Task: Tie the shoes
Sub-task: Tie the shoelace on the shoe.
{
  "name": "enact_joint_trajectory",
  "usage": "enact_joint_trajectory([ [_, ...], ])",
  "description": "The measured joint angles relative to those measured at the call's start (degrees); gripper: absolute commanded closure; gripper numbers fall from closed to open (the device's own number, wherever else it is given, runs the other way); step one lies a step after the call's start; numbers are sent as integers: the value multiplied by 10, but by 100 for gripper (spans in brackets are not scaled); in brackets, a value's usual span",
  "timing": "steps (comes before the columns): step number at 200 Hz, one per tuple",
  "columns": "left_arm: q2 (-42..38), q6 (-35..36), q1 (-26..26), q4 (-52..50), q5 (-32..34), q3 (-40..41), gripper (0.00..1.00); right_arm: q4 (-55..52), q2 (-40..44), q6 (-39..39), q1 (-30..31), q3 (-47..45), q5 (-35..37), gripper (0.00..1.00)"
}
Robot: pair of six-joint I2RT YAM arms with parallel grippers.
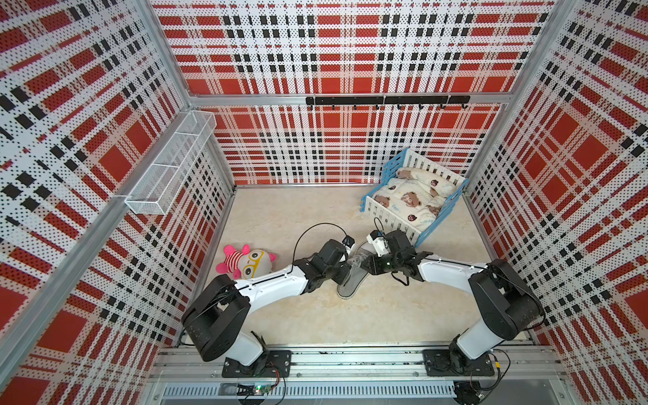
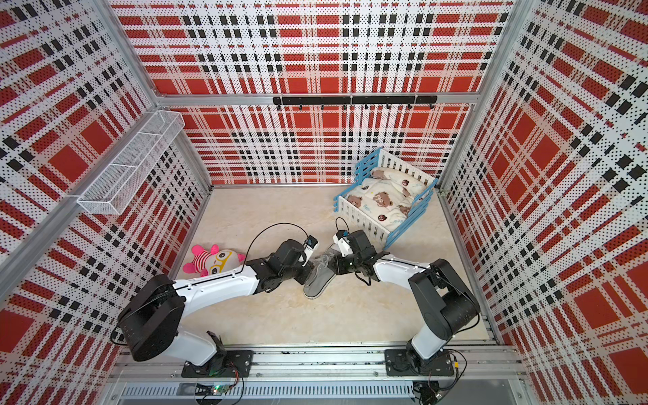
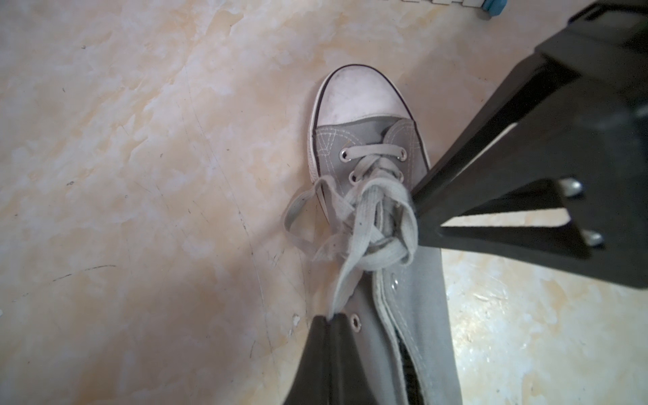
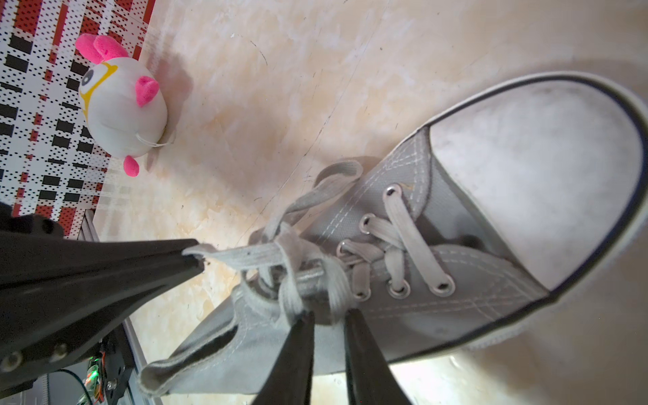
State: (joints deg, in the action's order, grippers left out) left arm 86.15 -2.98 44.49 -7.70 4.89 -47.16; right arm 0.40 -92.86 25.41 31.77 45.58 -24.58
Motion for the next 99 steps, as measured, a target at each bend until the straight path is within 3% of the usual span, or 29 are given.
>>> enact_joint_trajectory([
  [99, 0, 0, 0, 9, -2, 5, 100, 28, 0, 25, 0, 0, 2, 76],
])
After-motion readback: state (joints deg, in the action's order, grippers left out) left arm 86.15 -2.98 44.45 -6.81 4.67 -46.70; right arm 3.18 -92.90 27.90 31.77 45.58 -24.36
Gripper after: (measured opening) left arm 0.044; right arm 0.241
